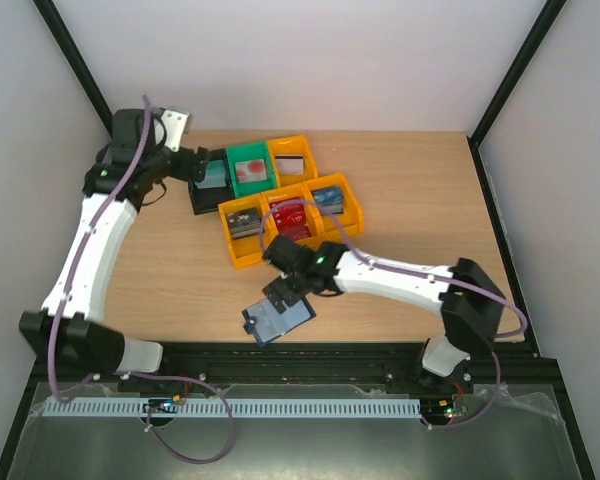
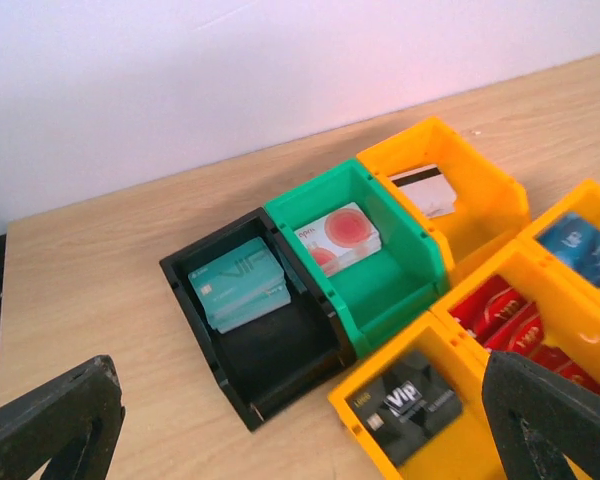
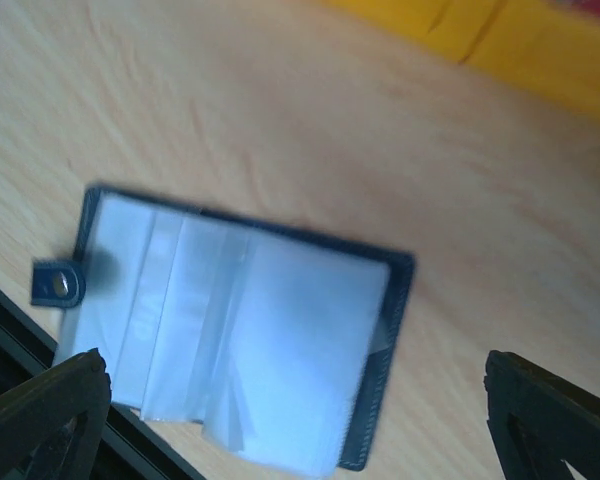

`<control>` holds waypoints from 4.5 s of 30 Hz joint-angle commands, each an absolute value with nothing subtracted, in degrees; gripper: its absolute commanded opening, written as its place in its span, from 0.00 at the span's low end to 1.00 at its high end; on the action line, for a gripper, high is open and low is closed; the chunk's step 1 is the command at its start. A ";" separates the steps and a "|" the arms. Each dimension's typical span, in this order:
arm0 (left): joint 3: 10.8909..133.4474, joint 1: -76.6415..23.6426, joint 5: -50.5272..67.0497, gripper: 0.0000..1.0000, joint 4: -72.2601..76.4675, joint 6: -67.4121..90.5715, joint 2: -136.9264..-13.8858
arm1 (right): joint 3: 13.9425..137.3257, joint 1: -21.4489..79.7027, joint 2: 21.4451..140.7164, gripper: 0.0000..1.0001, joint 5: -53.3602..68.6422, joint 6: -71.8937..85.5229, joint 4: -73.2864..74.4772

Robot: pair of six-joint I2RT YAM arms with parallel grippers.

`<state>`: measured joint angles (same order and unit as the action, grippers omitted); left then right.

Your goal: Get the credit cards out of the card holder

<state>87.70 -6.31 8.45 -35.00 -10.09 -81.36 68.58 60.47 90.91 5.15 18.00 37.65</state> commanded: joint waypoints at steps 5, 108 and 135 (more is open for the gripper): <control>74.88 -5.80 14.31 0.99 -37.96 7.68 -65.26 | 69.19 70.74 100.95 0.99 -0.08 22.91 37.72; 36.82 -16.40 -5.24 0.02 -10.75 -25.04 -35.95 | 62.09 55.42 75.47 0.45 40.48 17.08 -6.20; 39.34 -12.79 35.96 0.02 -8.86 9.38 -34.14 | 67.71 49.79 76.93 0.22 15.17 18.65 6.71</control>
<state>39.66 -12.84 39.97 -9.63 9.52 -34.37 65.08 49.82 80.14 26.37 24.40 -4.86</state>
